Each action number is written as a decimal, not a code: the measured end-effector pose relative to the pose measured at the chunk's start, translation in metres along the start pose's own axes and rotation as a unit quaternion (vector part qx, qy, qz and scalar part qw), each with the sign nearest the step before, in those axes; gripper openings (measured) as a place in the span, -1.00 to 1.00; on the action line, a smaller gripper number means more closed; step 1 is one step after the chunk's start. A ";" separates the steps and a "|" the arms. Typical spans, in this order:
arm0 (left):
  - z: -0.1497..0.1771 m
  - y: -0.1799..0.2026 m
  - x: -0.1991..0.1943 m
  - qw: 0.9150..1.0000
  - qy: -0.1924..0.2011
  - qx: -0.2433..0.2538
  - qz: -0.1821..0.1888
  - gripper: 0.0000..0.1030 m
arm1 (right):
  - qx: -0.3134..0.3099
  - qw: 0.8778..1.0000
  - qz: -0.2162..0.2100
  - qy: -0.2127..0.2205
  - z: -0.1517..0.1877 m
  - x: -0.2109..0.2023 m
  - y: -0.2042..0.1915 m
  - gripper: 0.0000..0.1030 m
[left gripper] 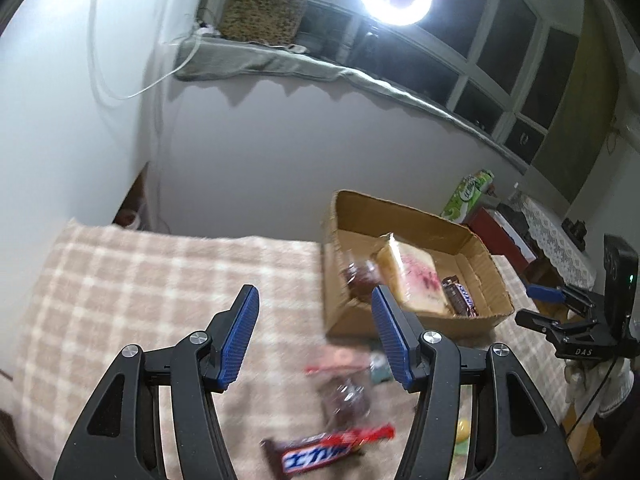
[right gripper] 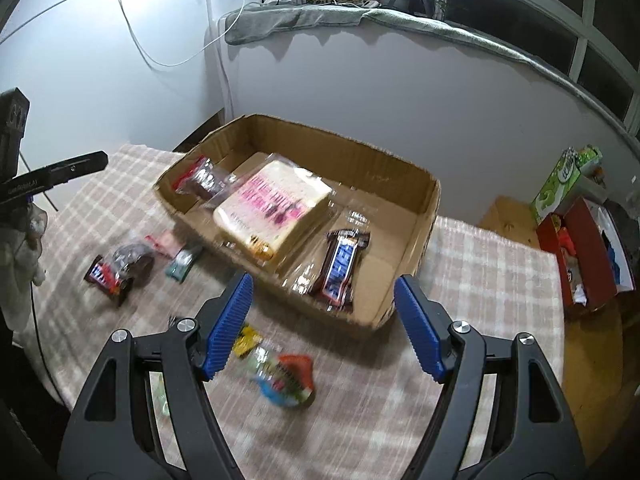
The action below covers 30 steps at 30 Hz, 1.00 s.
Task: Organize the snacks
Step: 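Grasp the jelly cup with the right gripper while the left grasps another snack bag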
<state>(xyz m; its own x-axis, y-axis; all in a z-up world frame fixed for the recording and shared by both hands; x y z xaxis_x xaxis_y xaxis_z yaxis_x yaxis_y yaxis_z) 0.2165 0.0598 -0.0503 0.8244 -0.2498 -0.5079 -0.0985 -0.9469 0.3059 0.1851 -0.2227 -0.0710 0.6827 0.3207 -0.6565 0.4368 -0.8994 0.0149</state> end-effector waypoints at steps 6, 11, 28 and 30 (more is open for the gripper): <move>0.024 -0.005 -0.006 1.000 -0.024 -0.011 0.009 0.13 | 0.018 1.000 -0.016 -0.017 0.020 -0.006 -0.004 0.47; 0.039 0.009 -0.003 0.999 -0.043 -0.003 0.019 0.13 | 0.030 0.999 -0.022 -0.032 0.036 -0.005 -0.002 0.47; 0.076 0.039 0.036 0.993 -0.106 0.048 0.004 0.30 | 0.030 0.995 -0.046 -0.082 0.066 0.024 -0.011 0.46; 0.078 0.038 0.038 0.993 -0.109 0.048 0.004 0.30 | 0.028 0.995 -0.047 -0.084 0.067 0.025 -0.011 0.40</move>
Point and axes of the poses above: each gripper's, at about its wrist camera, not at the fingertips, and x roughly the way its jaws point, y to its right, z to its underside, the point moved 4 cm from there along x, roughly the way its jaws point, and after that the axes turned 8 degrees about y, right-handed, at the moved point
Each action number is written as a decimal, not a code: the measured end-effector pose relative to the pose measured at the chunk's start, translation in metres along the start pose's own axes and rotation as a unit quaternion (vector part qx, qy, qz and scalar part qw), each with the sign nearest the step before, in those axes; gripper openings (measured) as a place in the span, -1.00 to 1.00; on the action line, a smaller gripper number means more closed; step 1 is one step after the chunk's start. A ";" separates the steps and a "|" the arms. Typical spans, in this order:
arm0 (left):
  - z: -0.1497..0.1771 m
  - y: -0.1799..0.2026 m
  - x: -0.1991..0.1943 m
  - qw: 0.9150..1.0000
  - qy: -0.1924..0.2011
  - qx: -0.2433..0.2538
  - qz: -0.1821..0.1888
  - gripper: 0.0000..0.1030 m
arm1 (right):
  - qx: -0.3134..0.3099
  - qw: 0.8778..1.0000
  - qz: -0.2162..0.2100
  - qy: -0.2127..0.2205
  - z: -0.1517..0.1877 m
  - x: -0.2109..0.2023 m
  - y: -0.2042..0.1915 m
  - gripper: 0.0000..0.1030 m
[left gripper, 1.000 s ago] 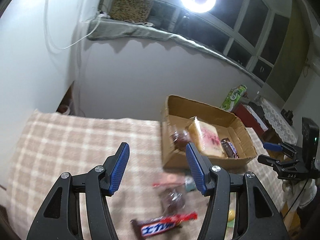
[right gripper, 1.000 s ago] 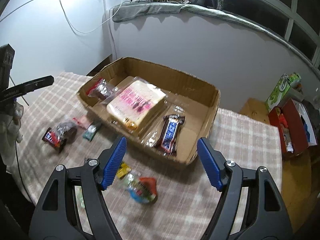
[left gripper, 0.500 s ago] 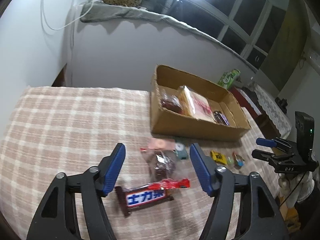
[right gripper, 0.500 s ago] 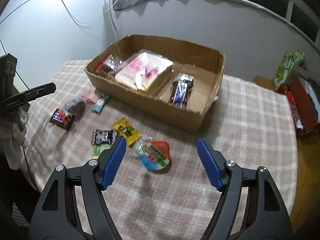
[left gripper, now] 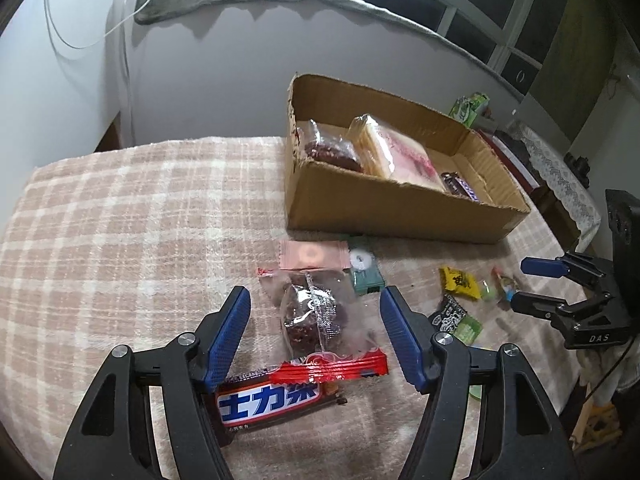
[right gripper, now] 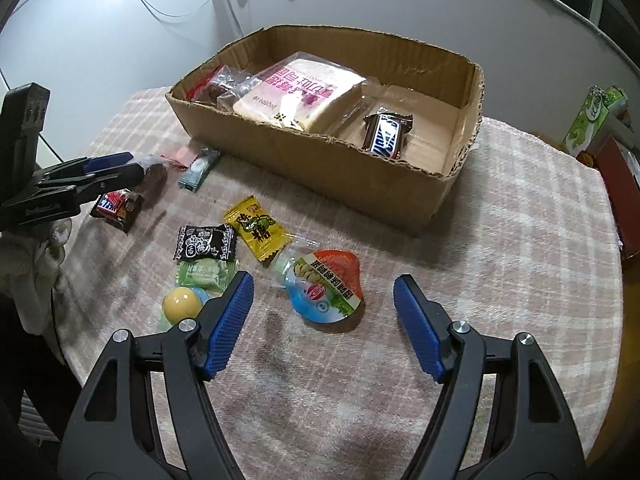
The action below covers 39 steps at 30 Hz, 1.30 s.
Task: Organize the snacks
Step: 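Grasp the jelly cup with the right gripper while the left grasps another snack bag, then carry the jelly cup and snack bag to the box and release them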
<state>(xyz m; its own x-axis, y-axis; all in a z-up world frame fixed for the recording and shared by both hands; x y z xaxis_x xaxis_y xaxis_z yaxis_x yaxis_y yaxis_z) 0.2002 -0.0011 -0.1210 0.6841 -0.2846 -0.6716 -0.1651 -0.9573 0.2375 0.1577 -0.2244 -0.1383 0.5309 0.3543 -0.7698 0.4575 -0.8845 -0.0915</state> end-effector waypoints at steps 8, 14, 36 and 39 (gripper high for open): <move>0.005 -0.006 0.008 1.000 -0.007 -0.011 -0.005 0.18 | -0.011 1.000 -0.002 -0.016 0.004 0.009 -0.003 0.07; 0.004 -0.004 0.009 1.000 -0.003 -0.004 -0.009 -0.14 | -0.016 1.000 -0.002 -0.025 0.007 0.014 -0.005 -0.14; -0.003 0.001 -0.005 1.000 0.019 0.009 0.002 -0.21 | -0.016 1.000 0.003 -0.004 0.006 -0.002 0.005 -0.29; -0.011 0.004 -0.015 0.999 0.034 0.009 0.007 -0.21 | -0.019 1.000 0.003 0.008 0.003 -0.014 0.006 -0.29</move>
Point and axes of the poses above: each gripper's, at about its wrist camera, not at the fingertips, and x roughly the way its jaws point, y to its right, z to its underside, the point moved 4 cm from there along x, roughly the way its jaws point, and after that the axes turned 8 degrees about y, right-handed, at the moved point
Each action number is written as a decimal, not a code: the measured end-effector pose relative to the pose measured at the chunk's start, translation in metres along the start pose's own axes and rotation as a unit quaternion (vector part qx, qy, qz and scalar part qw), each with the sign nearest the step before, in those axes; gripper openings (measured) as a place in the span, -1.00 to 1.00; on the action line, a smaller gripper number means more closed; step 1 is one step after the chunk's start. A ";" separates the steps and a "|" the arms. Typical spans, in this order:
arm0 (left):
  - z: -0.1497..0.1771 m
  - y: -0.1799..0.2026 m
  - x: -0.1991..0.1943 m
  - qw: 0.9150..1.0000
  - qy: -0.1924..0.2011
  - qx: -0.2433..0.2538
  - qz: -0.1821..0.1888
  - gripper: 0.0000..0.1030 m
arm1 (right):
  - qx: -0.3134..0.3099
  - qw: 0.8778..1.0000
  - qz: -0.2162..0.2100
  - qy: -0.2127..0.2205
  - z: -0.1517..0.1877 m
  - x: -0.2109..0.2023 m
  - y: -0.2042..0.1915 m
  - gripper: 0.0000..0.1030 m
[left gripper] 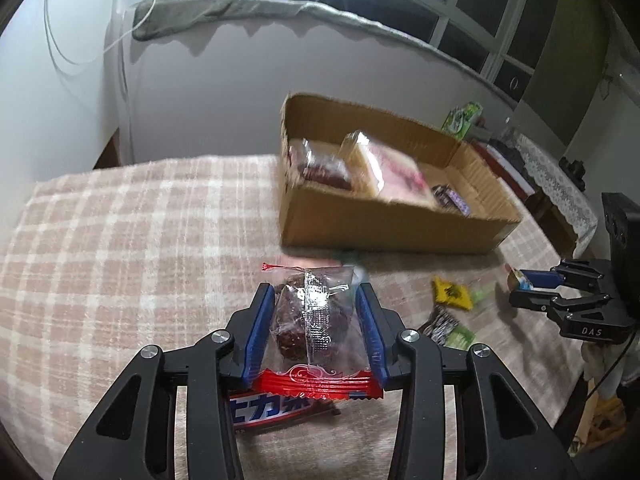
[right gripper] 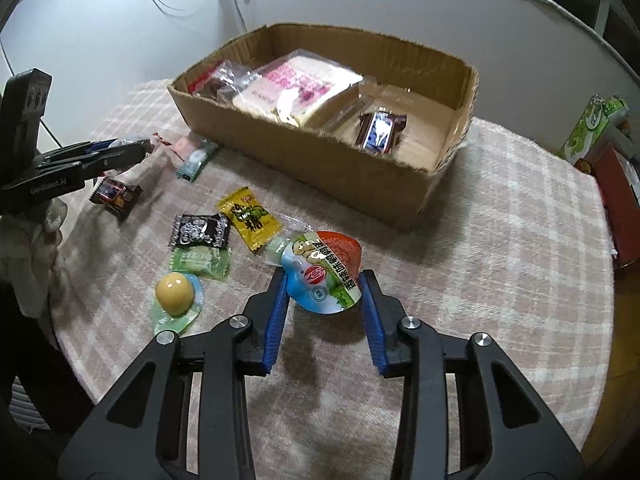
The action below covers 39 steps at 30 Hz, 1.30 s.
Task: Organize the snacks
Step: 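Carry the jelly cup and snack bag to the box and release them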
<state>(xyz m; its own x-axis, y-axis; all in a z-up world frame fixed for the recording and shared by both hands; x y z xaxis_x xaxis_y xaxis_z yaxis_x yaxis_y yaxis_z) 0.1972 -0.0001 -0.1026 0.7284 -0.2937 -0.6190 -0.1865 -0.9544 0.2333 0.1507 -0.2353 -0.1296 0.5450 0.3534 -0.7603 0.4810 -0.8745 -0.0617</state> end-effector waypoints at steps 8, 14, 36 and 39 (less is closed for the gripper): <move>-0.034 0.005 -0.016 0.999 0.043 -0.007 0.007 -0.21 | -0.001 0.999 0.008 0.047 -0.029 -0.031 0.008 -0.29; -0.063 0.010 -0.016 0.997 0.071 -0.019 0.008 -0.21 | 0.000 0.997 0.018 0.070 -0.053 -0.037 0.014 -0.28; -0.107 0.022 0.051 0.998 0.070 -0.010 0.001 -0.21 | 0.014 0.995 0.057 0.076 -0.124 0.022 0.058 -0.28; -0.106 0.022 0.058 0.998 0.062 -0.010 -0.001 -0.21 | 0.014 0.995 0.063 0.070 -0.125 0.034 0.060 -0.28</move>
Point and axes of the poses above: each gripper's, at about its wrist camera, not at the fingertips, and x roughly the way its jaws point, y to its right, z to its underside, the point moved 4 cm from there along x, roughly the way its jaws point, and after that the axes turned 8 degrees about y, right-handed, at the moved point
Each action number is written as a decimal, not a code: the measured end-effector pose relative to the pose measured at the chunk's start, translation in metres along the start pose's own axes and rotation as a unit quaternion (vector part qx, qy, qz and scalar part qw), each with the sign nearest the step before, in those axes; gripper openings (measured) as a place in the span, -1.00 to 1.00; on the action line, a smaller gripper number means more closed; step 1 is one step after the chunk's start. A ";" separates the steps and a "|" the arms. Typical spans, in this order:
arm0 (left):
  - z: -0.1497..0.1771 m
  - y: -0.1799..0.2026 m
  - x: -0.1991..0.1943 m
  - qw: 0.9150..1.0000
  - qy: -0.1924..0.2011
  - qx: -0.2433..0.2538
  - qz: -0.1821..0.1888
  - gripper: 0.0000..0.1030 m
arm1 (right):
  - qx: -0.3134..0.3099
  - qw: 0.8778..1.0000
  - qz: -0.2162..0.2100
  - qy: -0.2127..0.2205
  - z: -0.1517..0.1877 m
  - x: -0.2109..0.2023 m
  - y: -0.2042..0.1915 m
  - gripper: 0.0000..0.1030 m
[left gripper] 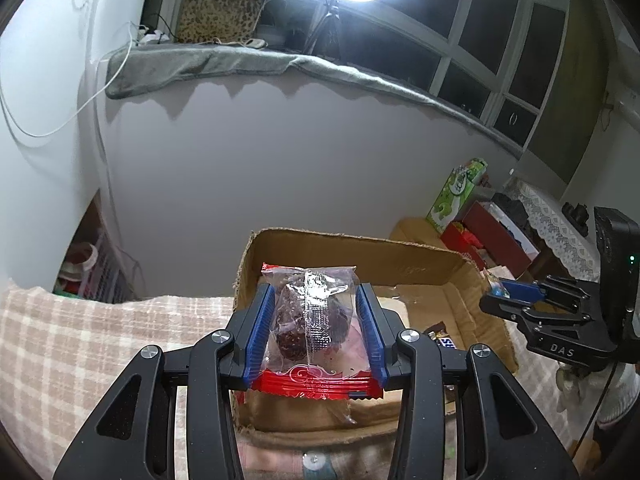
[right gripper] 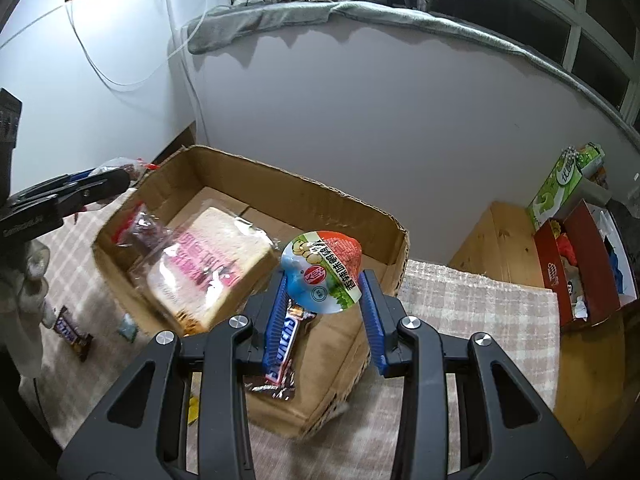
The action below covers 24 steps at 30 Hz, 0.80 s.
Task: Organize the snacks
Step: 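Carry the jelly cup and snack bag to the box and release them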
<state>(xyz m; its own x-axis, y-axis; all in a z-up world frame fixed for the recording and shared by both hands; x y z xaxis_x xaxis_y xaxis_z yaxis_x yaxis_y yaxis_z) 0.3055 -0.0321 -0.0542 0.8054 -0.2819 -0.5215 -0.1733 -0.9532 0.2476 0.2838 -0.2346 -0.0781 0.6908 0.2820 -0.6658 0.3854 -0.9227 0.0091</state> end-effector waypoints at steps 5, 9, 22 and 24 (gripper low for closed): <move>0.005 0.000 0.012 1.000 -0.016 0.005 -0.005 -0.21 | -0.002 1.000 0.002 -0.013 0.003 0.016 0.000 -0.27; 0.006 0.000 0.015 1.000 -0.020 0.008 -0.006 -0.20 | 0.000 1.000 0.003 -0.017 0.005 0.020 0.002 -0.26; 0.004 -0.002 0.004 1.000 -0.018 0.003 -0.008 0.23 | -0.015 1.000 0.017 0.003 0.001 -0.002 -0.004 0.50; 0.004 -0.002 -0.001 1.000 -0.017 0.004 -0.006 0.23 | -0.014 1.000 0.017 0.003 0.003 -0.006 -0.004 0.51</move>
<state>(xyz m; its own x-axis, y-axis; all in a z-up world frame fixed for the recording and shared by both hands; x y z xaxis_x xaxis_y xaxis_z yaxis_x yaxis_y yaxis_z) 0.3028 -0.0304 -0.0578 0.7879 -0.2729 -0.5520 -0.1673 -0.9576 0.2346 0.2765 -0.2330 -0.0762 0.7072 0.2527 -0.6603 0.3794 -0.9237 0.0528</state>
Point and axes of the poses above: each gripper's, at about its wrist camera, not at the fingertips, and x roughly the way its jaws point, y to its right, z to its underside, the point moved 4 cm from there along x, roughly the way its jaws point, and after that the axes turned 8 degrees about y, right-handed, at the moved point
